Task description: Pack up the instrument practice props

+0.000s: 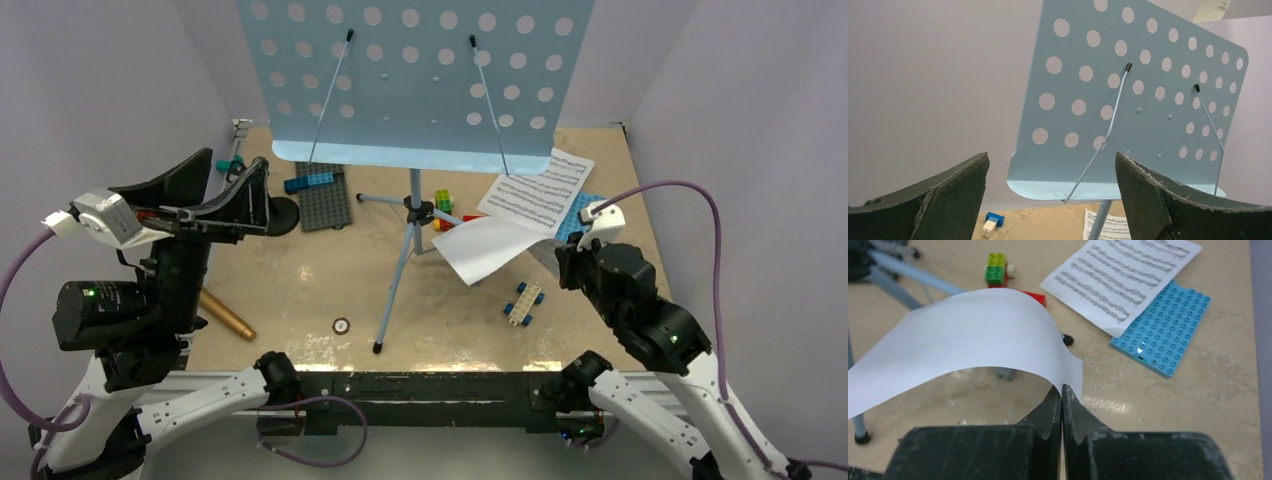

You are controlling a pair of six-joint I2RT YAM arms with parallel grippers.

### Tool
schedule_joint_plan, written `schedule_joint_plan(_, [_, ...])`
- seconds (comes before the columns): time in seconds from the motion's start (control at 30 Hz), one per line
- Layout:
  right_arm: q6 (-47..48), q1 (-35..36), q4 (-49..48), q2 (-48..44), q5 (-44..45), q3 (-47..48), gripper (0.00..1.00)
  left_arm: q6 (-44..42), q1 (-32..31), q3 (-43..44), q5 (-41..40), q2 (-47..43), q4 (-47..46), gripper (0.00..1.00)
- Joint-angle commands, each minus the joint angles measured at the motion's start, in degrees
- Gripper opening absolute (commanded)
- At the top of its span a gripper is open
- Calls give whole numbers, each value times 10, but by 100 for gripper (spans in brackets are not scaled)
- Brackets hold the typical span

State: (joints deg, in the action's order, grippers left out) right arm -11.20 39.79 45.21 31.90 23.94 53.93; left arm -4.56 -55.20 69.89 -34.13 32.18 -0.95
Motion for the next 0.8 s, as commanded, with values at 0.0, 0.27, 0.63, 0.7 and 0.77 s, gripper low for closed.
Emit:
schedule_joint_plan(0.0, [-20, -166, -100, 52, -108, 21, 0, 38, -3, 3, 10, 7, 7, 100])
schedule_joint_plan(0.27, [-140, -347, -213, 230, -280, 130, 0, 117, -3, -21, 8, -28, 71, 100])
schedule_joint_plan(0.63, [-234, -392, -208, 573, -436, 414, 0, 253, -2, -151, -31, -136, 173, 100])
schedule_joint_plan(0.7, [-253, -395, -200, 621, -455, 478, 0, 274, -2, -164, -28, -150, 194, 100])
schedule_joint_plan(0.77, [-257, -410, -169, 680, -462, 525, 0, 295, -2, -173, -23, -162, 217, 100])
